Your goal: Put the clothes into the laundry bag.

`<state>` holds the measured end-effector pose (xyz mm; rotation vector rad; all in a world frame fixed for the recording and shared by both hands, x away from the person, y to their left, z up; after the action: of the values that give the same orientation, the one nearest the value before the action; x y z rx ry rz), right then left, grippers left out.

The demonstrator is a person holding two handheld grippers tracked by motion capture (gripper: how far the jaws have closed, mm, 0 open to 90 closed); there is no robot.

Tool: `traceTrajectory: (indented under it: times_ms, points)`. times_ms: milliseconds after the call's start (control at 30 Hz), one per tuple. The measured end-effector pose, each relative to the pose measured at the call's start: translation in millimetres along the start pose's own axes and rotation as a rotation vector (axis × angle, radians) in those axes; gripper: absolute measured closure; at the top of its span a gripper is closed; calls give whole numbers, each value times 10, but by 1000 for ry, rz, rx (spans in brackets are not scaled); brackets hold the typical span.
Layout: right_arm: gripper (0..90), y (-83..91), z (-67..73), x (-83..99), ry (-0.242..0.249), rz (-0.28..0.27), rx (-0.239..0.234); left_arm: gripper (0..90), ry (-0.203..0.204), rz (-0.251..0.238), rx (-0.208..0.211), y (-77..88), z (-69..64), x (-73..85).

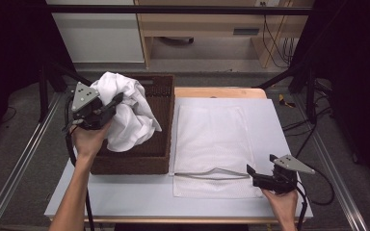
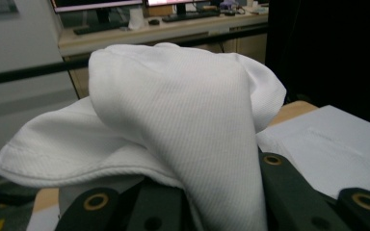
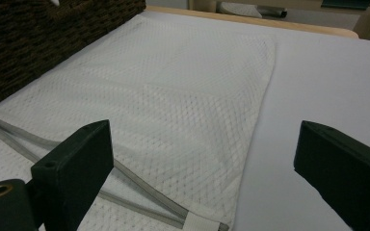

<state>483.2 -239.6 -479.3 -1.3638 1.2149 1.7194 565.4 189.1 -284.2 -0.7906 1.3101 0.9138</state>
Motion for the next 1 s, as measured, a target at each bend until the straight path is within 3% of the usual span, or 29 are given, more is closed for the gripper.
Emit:
traceTrajectory:
  times_ms: [200,333,800,1000]
  points:
    - [70,2,4,-5,4,-3,-1,790,-23,-66,24,64,-85,-323]
    - [71,2,10,-10,7,-6,-3,790,-11,-104,43,114,-153,-486]
    - [95,25,27,-35,17,-21,-8,788,-16,-180,114,254,-546,-821]
    - [110,40,32,-43,16,-28,-11,788,-19,-210,162,236,-825,-964]
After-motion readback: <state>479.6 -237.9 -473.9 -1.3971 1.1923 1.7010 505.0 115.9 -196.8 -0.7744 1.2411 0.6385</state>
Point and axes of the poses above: each handheld gripper's, and its own axes: y roughly backward along the jaws, x roughly out of its underside, z roughly to its left, the point moved 9 cm from there along -y, roughly forward along the jaws, and after that the axes turned 10 degrees about -z, right-handed, at the moved point
